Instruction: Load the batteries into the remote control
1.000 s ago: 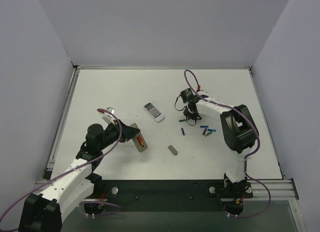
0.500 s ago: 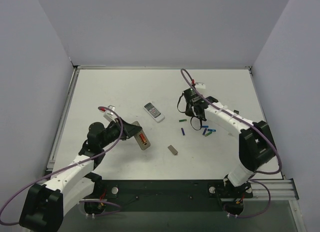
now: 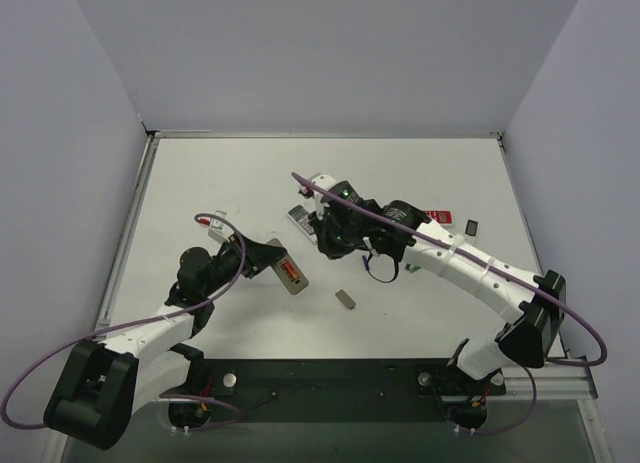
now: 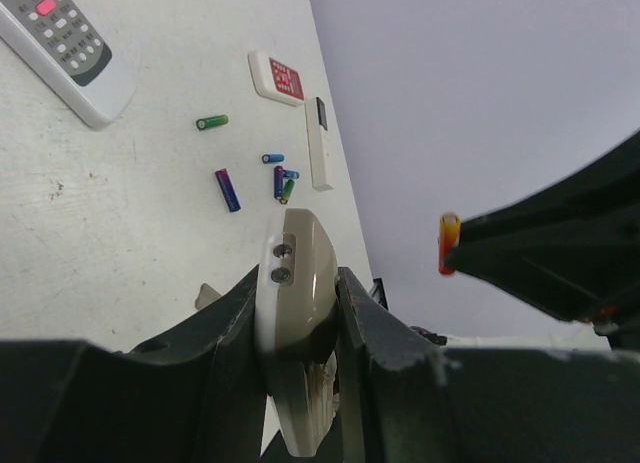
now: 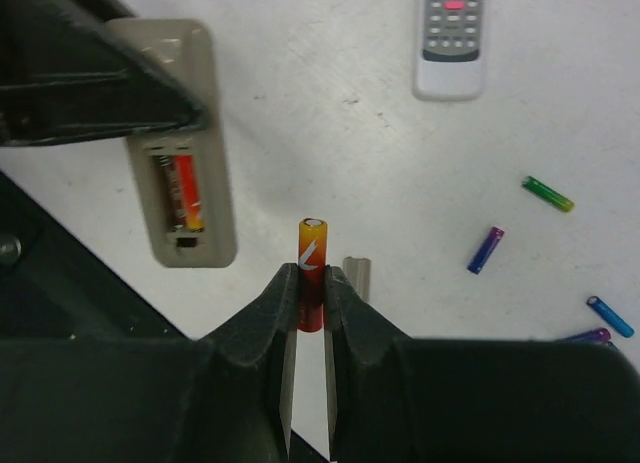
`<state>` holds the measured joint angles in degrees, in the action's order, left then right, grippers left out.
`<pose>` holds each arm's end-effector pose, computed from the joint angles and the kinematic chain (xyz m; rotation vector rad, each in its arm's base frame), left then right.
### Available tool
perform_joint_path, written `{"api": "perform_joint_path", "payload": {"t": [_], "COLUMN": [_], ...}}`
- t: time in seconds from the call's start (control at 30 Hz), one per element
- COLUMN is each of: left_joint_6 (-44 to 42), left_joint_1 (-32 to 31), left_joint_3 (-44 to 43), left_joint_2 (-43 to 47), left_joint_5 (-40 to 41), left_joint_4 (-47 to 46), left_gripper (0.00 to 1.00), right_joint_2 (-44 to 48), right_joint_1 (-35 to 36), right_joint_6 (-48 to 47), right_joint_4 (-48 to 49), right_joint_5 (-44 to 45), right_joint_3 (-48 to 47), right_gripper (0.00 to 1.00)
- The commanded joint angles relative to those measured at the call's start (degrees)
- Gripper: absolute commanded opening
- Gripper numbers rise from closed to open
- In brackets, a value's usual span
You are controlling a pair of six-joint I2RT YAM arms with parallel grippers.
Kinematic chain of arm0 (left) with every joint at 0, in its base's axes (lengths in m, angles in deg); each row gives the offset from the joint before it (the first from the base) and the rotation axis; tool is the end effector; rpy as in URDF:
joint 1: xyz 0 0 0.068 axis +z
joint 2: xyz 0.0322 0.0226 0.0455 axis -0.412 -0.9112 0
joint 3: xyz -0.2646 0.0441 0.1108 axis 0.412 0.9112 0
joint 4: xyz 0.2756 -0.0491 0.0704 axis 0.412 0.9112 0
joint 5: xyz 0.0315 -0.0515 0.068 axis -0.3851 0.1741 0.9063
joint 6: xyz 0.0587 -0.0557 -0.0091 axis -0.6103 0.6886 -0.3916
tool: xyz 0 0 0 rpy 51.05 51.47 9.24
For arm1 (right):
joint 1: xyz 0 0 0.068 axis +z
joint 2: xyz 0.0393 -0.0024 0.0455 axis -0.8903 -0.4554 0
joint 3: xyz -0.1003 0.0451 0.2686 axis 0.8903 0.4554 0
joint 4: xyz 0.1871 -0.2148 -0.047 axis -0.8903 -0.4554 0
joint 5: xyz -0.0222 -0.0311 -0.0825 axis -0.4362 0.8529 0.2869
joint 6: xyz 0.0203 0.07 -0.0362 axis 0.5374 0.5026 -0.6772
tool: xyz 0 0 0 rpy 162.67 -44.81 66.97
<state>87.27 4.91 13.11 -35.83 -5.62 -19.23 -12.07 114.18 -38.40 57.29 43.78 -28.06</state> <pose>0.2173 -0.1116 0.1855 -0.3338 1.8521 -1.4746 0.2439 0.3065 0.3455 -0.7617 2.0942 0.6496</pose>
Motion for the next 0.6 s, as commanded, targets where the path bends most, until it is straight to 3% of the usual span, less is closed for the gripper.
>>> {"api": "perform_joint_path", "payload": {"t": [0.0,0.33,0.57], "left_joint_6": [3.98,5.56,7.23], "left_joint_1": [-0.44,-3.43,-4.49], "left_joint_3": [-0.16,-0.16,0.45], "left_joint_2": [-1.05,-1.49,-2.98], "left_joint_5": [0.63,4.50,5.38], "left_joint_4": [-8.76,-9.02,-12.36], "left_gripper": [0.00,0.00,0.00], "right_joint_2": [-3.61,-13.46,-16.54], "right_joint_1": [5.84,10.69,10.87], "right_joint_6": [-3.26,-3.79,-3.27], "right_joint_4": [-11.37,-18.68,-21.40], "right_joint_5": [-3.95,-5.71,-3.51], "right_joint_3": [-8.20,-20.35,-22.20], "right_gripper": [0.00,0.00,0.00]}}
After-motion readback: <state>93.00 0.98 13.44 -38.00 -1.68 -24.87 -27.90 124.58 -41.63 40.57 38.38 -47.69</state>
